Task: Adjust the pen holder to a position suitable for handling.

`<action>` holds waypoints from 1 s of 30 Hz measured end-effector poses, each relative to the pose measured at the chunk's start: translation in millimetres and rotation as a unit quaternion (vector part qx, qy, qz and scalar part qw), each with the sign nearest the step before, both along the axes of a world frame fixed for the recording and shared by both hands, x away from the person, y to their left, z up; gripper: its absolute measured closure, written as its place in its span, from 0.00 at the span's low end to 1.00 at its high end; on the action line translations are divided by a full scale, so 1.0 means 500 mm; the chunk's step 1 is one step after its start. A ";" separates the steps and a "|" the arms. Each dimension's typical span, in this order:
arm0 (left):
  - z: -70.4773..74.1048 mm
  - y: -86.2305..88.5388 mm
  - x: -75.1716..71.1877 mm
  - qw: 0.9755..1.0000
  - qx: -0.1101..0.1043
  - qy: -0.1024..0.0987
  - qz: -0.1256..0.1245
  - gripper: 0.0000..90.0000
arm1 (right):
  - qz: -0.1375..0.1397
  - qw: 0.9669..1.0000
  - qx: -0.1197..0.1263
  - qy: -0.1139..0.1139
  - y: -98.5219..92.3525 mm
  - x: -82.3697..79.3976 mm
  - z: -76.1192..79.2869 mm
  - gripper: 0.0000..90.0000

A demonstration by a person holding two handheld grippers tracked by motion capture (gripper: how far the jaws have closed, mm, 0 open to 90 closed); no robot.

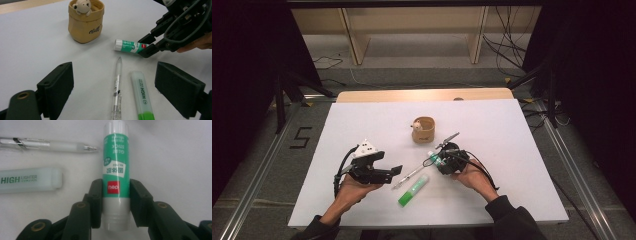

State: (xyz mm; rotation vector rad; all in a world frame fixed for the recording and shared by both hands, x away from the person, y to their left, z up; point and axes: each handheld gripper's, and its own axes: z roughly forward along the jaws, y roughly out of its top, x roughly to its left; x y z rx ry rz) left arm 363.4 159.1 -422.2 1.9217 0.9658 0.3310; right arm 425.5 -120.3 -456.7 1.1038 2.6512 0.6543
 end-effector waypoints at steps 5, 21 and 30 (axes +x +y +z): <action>-0.001 0.003 0.003 1.000 0.000 0.003 0.002 0.17 | 0.015 1.000 0.013 -0.023 -0.013 -0.008 0.022 0.73; -0.002 0.005 0.006 1.000 0.000 0.004 0.004 0.17 | 0.048 0.996 0.028 -0.071 -0.027 -0.042 0.050 0.73; 0.002 0.000 0.017 1.000 -0.001 0.009 0.004 0.17 | 0.077 0.992 0.025 -0.093 -0.025 -0.059 0.054 0.73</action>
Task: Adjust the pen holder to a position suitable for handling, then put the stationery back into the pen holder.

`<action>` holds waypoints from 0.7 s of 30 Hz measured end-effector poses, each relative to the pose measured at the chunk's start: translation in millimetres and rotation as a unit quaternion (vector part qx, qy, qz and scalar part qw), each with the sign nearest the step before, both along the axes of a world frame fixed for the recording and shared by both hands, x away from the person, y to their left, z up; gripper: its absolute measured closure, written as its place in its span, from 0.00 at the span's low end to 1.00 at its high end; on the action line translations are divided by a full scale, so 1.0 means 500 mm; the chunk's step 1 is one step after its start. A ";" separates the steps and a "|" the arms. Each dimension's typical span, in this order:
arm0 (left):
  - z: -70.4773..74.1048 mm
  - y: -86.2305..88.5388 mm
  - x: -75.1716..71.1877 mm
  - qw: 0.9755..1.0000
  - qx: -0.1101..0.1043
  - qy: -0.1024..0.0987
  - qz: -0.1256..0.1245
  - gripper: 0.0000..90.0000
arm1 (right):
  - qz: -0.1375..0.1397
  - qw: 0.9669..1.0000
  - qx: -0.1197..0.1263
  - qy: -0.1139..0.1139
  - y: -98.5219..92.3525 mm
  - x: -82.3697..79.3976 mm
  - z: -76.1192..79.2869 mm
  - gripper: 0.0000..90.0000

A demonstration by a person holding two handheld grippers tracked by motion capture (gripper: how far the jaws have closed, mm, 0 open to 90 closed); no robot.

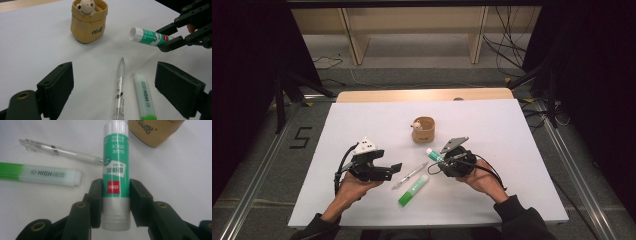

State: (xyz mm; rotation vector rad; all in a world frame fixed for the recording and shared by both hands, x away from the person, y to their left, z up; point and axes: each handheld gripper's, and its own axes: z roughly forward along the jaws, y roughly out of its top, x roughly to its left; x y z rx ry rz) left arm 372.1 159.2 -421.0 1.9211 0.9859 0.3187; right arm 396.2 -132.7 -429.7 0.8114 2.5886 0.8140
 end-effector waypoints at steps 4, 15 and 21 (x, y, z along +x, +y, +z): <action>-0.001 0.000 0.005 1.000 0.001 0.003 0.003 0.17 | 0.022 1.000 -0.006 -0.018 -0.001 -0.007 0.003 0.73; 0.014 0.006 0.008 1.000 0.007 0.013 -0.010 0.17 | 0.101 0.988 -0.063 -0.103 0.018 -0.046 0.002 0.73; 0.032 -0.010 0.016 0.998 0.032 0.023 -0.042 0.17 | 0.144 0.972 -0.105 -0.152 0.026 -0.071 -0.005 0.73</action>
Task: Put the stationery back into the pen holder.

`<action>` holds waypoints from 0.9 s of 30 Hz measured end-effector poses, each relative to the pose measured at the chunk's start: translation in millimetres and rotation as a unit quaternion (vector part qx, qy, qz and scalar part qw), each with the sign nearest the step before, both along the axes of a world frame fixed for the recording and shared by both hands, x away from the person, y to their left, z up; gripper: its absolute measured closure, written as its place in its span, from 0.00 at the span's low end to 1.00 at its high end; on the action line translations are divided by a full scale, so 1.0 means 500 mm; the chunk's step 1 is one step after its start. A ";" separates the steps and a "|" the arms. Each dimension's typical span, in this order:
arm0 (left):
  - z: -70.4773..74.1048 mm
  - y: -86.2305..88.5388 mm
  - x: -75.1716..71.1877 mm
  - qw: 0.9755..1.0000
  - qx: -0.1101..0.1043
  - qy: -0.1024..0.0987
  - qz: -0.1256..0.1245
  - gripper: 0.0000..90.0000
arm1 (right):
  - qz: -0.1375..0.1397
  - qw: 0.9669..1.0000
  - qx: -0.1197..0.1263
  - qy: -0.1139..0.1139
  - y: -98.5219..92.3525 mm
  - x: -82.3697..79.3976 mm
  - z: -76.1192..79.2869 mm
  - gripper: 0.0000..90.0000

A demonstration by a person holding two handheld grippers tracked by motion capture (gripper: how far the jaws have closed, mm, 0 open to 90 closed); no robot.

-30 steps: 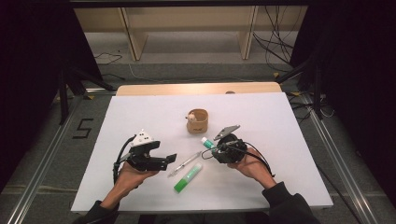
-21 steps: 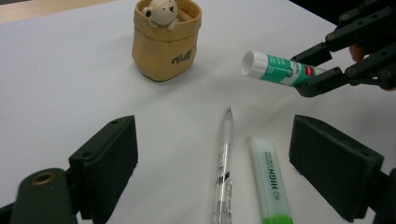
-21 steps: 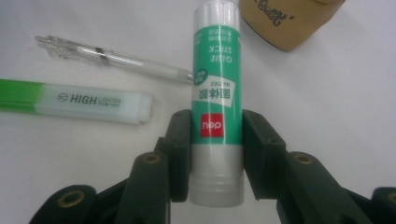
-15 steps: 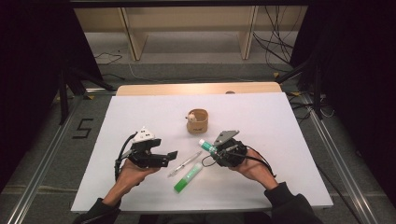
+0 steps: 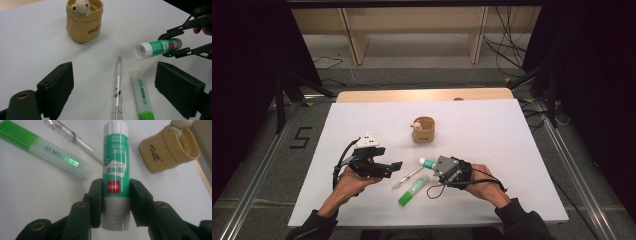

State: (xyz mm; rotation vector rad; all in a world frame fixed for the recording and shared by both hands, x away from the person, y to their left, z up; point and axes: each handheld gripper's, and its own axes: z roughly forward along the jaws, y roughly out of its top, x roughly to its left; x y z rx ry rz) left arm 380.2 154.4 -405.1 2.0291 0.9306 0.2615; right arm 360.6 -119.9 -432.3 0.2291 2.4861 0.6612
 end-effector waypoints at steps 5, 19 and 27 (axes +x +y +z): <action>0.021 -0.014 0.008 0.999 0.020 0.004 -0.027 0.17 | 0.022 0.999 -0.019 -0.039 0.004 -0.019 -0.006 0.73; 0.041 -0.077 0.030 0.990 0.082 0.035 -0.105 0.18 | 0.098 0.980 -0.077 -0.158 0.018 -0.070 -0.025 0.73; 0.032 -0.111 0.029 0.981 0.110 0.052 -0.149 0.19 | 0.137 0.959 -0.100 -0.226 0.023 -0.088 -0.037 0.73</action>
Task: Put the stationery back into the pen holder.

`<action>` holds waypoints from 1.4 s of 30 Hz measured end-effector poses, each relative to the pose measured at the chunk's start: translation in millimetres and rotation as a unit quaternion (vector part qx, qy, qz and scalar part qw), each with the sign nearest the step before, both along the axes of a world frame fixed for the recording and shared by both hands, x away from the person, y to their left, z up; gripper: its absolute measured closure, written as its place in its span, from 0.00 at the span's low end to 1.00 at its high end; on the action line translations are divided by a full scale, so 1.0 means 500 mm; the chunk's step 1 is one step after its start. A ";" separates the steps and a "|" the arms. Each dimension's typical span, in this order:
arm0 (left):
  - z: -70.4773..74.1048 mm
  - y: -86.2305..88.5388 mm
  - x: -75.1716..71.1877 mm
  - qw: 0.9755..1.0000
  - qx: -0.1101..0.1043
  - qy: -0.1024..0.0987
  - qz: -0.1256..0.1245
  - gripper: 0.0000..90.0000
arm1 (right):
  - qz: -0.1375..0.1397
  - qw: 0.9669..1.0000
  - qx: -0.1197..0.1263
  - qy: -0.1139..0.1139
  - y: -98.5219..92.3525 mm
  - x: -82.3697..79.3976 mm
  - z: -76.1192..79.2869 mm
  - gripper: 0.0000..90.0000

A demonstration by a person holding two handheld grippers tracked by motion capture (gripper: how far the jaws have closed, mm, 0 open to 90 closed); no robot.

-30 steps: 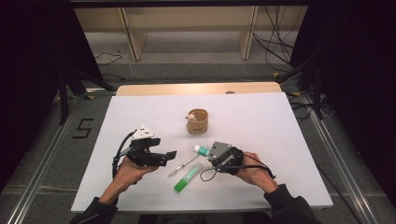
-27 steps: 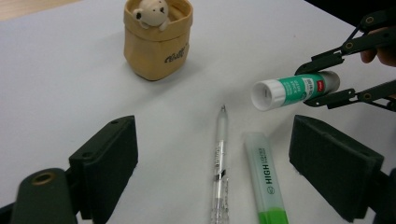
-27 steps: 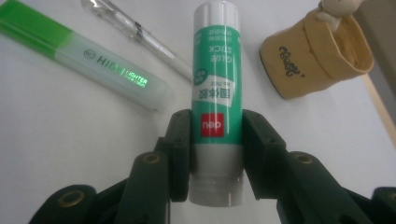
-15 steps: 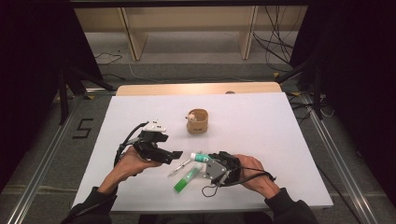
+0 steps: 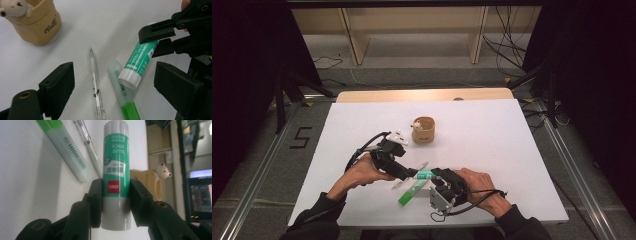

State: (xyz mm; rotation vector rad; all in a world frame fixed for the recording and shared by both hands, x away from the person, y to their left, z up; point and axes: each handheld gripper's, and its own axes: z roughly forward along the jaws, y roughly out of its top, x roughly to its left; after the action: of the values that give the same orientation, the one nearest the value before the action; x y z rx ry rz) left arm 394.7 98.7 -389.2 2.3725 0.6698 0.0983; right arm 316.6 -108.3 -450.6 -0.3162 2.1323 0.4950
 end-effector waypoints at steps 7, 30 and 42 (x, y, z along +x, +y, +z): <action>-0.008 -0.023 -0.007 0.999 0.019 0.012 -0.031 0.20 | 0.030 0.998 -0.027 -0.050 0.005 -0.016 -0.014 0.73; -0.034 -0.076 -0.015 0.986 0.096 0.048 -0.130 0.37 | 0.106 0.982 -0.081 -0.135 0.013 -0.042 -0.035 0.73; -0.040 -0.091 -0.006 0.981 0.101 0.075 -0.148 0.54 | 0.112 0.979 -0.092 -0.141 0.014 -0.046 -0.040 0.73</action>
State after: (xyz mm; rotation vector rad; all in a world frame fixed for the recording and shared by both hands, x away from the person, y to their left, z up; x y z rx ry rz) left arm 391.6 53.0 -409.3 2.6683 0.3809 -0.1495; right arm 293.8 -101.5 -470.6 -0.6953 1.8760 0.3550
